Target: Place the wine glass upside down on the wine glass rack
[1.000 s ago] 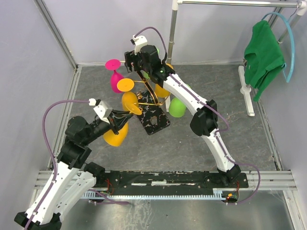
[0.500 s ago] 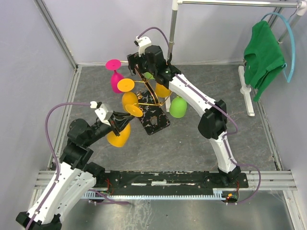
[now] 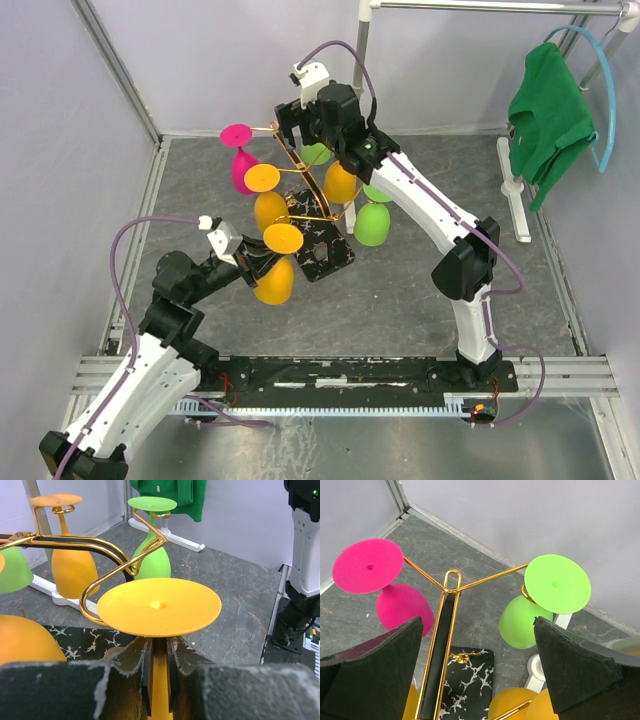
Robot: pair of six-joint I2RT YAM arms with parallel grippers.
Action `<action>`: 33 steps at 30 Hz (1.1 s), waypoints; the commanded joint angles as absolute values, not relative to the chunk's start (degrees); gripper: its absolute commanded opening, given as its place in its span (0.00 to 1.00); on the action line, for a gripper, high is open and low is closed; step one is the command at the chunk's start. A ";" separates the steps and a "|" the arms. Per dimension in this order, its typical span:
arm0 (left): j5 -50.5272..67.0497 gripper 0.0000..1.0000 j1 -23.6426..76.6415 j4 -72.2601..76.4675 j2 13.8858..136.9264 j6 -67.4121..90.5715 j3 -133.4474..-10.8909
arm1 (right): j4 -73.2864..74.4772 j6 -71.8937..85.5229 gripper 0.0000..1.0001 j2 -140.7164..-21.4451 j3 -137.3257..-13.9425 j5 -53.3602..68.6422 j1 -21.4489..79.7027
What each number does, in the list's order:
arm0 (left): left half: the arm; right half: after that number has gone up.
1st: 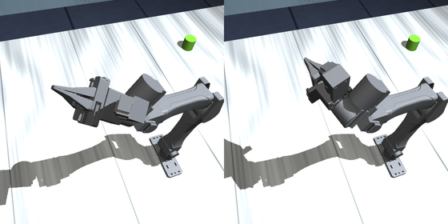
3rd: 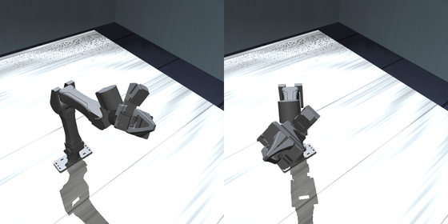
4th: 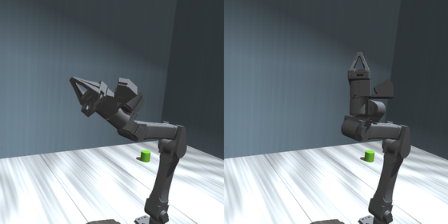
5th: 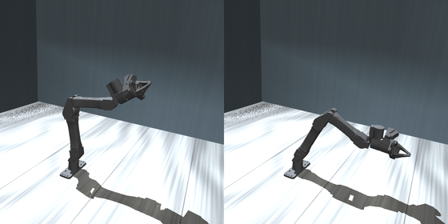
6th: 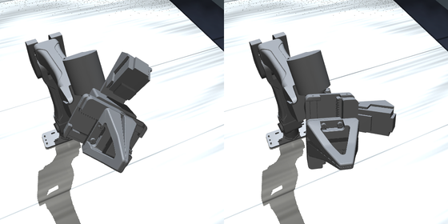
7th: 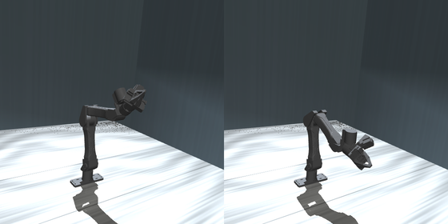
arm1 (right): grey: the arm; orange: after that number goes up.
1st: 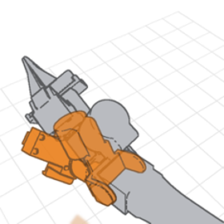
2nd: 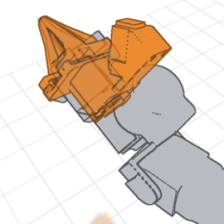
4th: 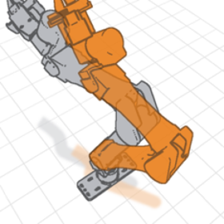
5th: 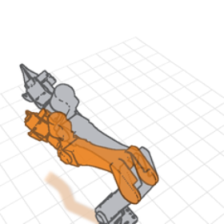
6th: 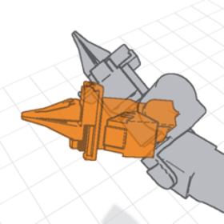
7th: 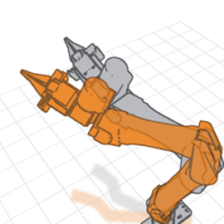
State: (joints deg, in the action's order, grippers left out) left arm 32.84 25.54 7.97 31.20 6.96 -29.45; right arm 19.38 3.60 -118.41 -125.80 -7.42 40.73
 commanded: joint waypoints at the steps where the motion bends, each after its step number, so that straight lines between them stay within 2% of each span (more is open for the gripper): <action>1: 32.93 0.03 25.62 15.09 31.00 10.33 -27.54 | 19.91 1.61 0.99 -115.42 -124.93 -9.04 40.61; 17: 33.18 0.03 25.62 28.37 35.14 13.09 -23.51 | 20.31 -0.15 1.00 -113.03 -122.01 -10.72 40.54; 33: 28.15 0.03 25.65 38.95 37.83 12.87 -18.23 | 20.04 -1.48 0.99 -111.80 -119.87 -10.99 40.08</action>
